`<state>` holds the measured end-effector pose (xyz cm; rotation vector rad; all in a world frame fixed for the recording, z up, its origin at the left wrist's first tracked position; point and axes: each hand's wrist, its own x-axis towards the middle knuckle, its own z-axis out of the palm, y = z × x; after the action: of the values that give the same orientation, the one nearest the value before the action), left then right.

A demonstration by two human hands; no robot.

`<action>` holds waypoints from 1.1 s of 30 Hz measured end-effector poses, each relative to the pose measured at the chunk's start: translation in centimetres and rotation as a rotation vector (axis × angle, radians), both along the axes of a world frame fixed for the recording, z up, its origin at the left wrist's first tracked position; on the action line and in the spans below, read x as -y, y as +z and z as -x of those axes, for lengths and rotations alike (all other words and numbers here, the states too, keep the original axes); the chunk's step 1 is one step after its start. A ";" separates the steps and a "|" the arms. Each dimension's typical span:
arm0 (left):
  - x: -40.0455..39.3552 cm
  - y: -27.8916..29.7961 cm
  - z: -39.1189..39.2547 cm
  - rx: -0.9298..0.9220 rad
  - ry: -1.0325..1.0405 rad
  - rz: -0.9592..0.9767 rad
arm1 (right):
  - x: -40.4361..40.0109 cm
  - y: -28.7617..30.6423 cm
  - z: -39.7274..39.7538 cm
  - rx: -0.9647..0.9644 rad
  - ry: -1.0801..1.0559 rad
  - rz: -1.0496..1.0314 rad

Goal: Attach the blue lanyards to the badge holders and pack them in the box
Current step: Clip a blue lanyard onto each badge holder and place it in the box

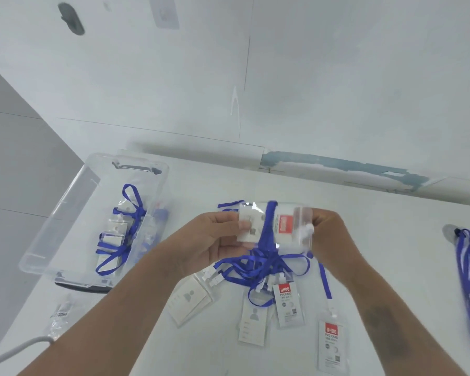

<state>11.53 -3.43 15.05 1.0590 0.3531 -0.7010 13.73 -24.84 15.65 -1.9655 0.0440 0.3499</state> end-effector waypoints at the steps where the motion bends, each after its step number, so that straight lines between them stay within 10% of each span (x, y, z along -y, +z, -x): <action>1: 0.2 -0.3 -0.1 -0.020 0.080 0.016 | -0.5 -0.7 0.6 -0.014 -0.024 0.042; 9: 0.4 -2.5 -0.1 -0.053 0.443 -0.328 | -2.8 -0.7 3.7 0.187 0.313 0.522; 14: 0.3 -2.0 0.6 0.102 0.229 -0.570 | -2.1 3.2 2.7 0.291 0.459 0.633; 25: -3.0 -0.3 1.7 0.083 -0.346 -0.095 | -0.7 4.2 0.3 -0.249 0.360 -0.181; 33: -1.8 -1.1 3.0 -0.032 -0.199 0.095 | -3.0 -0.4 3.3 -0.599 0.054 -0.887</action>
<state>8.49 -1.58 13.91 1.0021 0.2413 -0.9043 10.43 -21.82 15.26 -0.9437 0.1860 0.8232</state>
